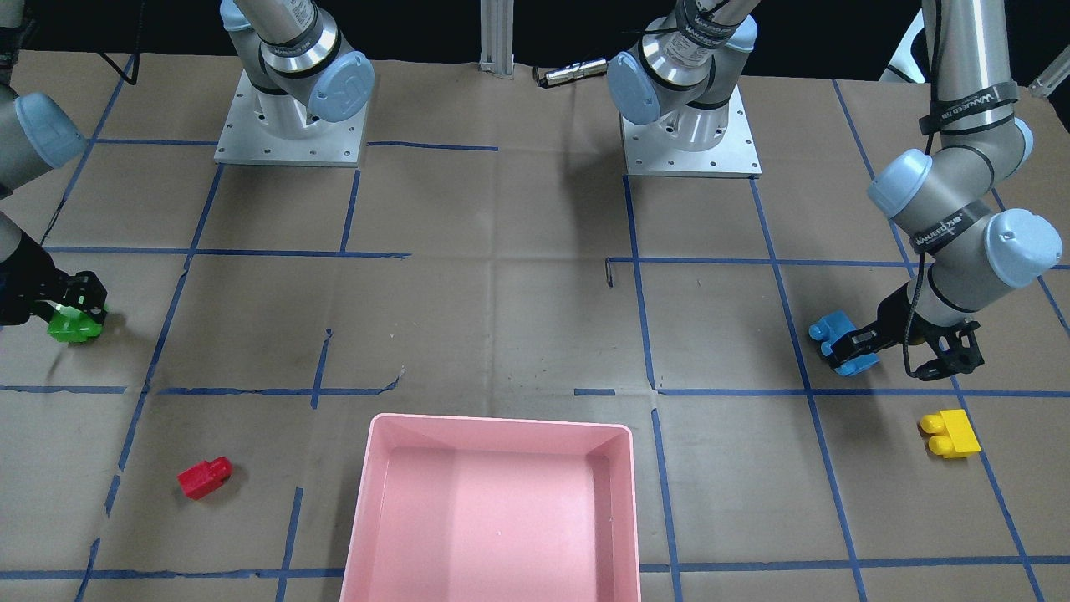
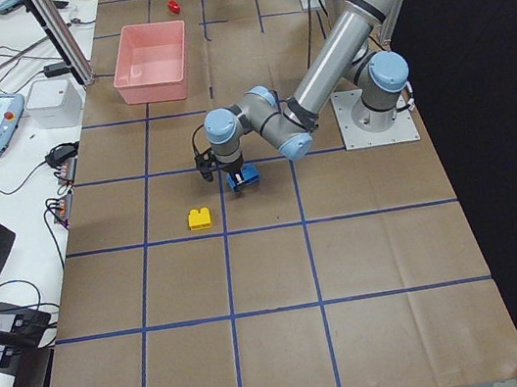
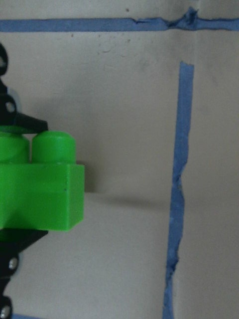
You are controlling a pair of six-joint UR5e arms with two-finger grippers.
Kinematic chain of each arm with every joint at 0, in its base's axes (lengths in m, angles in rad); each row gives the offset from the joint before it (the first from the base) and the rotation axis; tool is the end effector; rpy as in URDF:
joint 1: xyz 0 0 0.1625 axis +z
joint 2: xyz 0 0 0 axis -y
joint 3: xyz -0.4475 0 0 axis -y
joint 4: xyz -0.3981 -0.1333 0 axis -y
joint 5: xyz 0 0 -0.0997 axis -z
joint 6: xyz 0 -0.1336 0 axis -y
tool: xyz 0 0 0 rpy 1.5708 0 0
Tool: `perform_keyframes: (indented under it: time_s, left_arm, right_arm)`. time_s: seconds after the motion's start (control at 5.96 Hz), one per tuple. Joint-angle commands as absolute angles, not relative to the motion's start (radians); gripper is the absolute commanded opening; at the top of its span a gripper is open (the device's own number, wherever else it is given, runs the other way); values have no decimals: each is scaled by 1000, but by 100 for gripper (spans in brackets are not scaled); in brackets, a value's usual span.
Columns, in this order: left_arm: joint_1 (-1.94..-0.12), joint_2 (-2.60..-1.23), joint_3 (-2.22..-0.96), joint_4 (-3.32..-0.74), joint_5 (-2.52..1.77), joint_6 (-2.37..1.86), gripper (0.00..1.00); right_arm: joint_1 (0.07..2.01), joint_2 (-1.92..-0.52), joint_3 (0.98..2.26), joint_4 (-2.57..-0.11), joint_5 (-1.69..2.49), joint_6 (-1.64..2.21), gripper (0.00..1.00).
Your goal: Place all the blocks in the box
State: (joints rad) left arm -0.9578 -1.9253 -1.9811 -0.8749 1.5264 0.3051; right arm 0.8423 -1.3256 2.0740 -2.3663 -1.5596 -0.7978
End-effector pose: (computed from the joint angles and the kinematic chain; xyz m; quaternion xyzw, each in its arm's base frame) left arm 0.1927 -0.5159 0.1665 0.1540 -0.9872 -0.0210 0.0351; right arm -0.2364 -0.4675 0.1970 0.0348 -0.9991 0.0209 0.0122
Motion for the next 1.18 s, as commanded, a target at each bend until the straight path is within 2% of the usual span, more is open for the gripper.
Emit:
perform_keyframes:
  time_s: [0.0, 0.17, 0.34, 0.5, 0.84, 1.01]
  left_arm:
    - [-971, -1883, -1877, -1028, 1526, 304, 18]
    - [-974, -1865, -1689, -1280, 1529, 305, 16]
    - [-991, -1879, -1511, -1468, 1534, 305, 16]
    - [-1021, -1882, -1383, -1576, 1535, 307, 16]
    - [-1121, -1884, -1278, -1618, 1536, 307, 16]
    - [-1171, -1885, -1252, -1623, 1536, 308, 14]
  right_arm:
    - [856, -1423, 1946, -2139, -1552, -769, 24]
    - [914, -1454, 1874, -2024, -1531, -731, 19]
    - [995, -1456, 1823, -2004, -1355, -721, 19]
    - [1084, -1454, 1800, -1987, -1162, -718, 19]
    - [1341, -1381, 1795, -2011, -812, -660, 12]
    - [1414, -1327, 1769, -2014, -695, -614, 11]
